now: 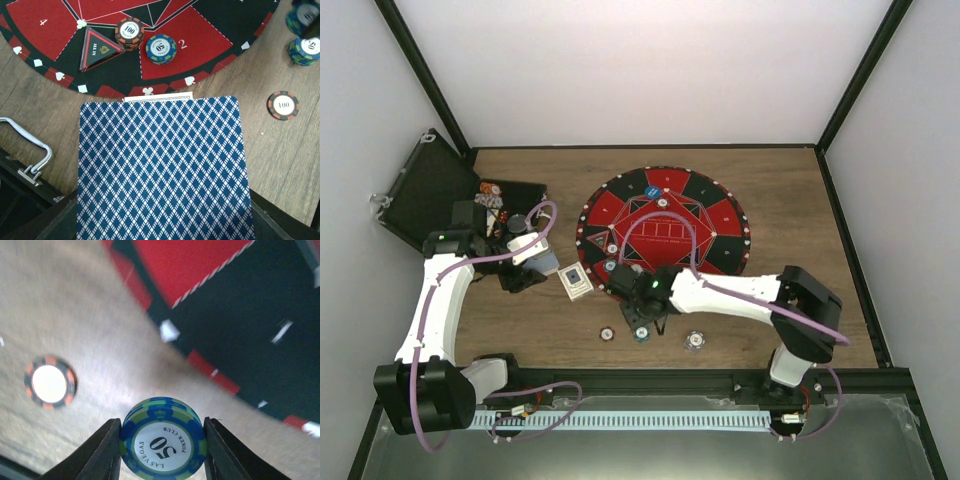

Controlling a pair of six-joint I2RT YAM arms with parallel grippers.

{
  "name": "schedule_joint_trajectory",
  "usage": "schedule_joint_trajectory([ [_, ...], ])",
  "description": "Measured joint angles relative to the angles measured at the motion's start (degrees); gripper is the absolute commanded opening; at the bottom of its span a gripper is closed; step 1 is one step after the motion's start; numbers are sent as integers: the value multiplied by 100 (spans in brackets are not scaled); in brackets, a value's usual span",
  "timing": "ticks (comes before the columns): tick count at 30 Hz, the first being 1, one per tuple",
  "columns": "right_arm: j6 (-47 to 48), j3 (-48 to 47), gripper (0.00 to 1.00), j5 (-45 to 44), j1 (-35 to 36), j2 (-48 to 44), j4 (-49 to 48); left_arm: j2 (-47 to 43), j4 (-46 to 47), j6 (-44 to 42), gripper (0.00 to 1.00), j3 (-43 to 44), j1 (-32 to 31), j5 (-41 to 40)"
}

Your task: Distribute texas hold em gaming equipment

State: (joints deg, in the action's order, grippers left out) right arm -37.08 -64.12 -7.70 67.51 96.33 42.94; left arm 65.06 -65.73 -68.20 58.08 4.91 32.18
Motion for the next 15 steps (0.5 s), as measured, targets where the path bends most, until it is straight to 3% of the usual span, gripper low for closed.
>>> schedule_joint_trajectory([
  [9, 944, -1497, 16, -216, -2055, -24, 151, -11, 0, 0, 11, 0, 0, 4],
  [15, 1602, -2929, 16, -404, -3388, 1016, -118, -9, -4, 0, 11, 0, 0, 22],
])
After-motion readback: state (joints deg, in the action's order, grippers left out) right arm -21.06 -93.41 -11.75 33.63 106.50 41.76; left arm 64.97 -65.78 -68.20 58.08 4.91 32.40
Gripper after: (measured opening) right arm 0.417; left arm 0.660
